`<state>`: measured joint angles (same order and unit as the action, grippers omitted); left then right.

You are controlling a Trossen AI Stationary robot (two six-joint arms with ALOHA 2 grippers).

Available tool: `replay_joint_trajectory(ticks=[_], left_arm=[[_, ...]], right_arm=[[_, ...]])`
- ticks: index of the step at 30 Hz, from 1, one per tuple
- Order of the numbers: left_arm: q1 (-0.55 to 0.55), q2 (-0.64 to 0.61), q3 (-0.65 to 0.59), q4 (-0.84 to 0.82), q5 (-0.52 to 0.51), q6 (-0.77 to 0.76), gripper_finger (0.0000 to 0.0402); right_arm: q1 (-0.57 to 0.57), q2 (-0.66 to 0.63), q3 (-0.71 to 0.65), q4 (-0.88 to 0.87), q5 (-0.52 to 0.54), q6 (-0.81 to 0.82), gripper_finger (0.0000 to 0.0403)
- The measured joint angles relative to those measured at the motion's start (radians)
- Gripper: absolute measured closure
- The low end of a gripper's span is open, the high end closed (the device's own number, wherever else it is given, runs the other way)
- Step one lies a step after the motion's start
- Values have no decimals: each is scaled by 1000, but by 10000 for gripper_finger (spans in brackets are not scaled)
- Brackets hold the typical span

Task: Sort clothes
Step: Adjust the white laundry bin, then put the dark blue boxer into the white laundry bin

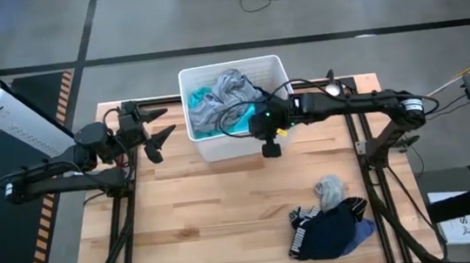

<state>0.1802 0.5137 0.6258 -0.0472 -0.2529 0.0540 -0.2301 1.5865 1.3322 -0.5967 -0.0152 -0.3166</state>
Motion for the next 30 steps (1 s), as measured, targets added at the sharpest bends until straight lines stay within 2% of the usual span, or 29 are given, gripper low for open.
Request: replay_joint_trajectory(ticks=[4,7,16,21,25,30], left_arm=[[0,1,0,0,0,0,143],[0,2,0,-1,0,-2,143],[0,0,0,-1,0,-2,143],[0,-1,0,0,0,2,143],[0,-1,0,-1,0,6,143],[0,-1,0,0,0,17,143]], right_arm=[[-1,6,31,-2,-1,22,401],[-1,6,61,17,10,25,383],[24,-7,168,10,33,23,239],[50,-25,247,-94,28,28,180],[100,-63,311,-300,23,87,175],[225,-132,288,-502,16,190,206]])
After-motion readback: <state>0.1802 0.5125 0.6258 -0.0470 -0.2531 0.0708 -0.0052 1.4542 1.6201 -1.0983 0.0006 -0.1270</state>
